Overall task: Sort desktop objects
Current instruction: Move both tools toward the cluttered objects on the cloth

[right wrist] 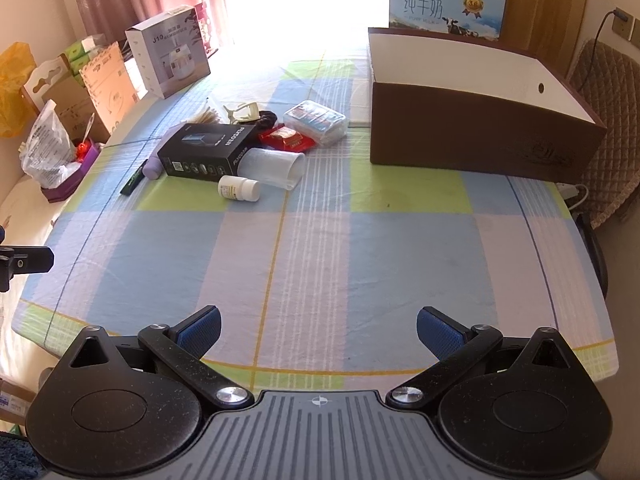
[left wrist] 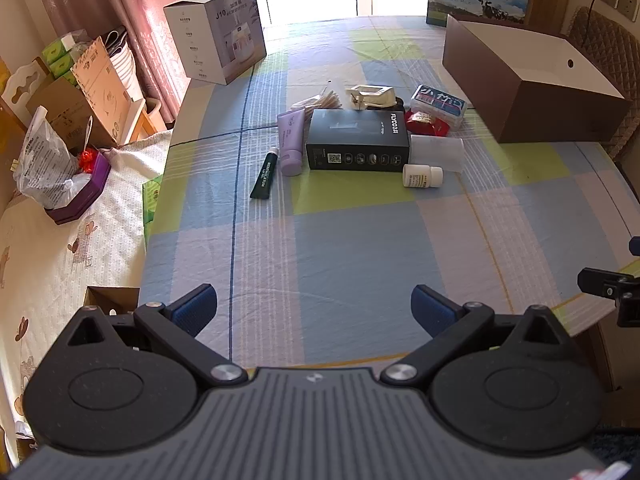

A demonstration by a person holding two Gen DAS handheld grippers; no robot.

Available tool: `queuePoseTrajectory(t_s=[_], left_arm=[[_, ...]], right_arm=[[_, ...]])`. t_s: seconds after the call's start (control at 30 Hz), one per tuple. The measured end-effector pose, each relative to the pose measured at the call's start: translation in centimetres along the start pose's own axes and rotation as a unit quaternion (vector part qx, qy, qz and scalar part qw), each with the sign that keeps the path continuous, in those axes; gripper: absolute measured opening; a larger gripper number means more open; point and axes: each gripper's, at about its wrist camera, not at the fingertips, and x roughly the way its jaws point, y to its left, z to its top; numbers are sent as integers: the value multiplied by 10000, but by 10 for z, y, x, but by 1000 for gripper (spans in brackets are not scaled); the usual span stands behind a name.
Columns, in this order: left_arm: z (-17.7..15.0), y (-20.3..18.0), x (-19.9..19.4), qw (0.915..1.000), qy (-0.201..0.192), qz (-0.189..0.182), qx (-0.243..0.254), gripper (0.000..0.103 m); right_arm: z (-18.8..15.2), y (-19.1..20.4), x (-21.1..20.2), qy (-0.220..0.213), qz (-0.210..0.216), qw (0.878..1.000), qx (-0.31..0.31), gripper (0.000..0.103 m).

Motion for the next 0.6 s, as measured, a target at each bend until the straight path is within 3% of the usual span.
queuePoseTrajectory(t_s=[0.6], left_arm=[[0, 4, 3, 10000, 29, 28, -72, 102]], right_arm=[[3, 3, 4, 17, 31, 10000, -27, 101]])
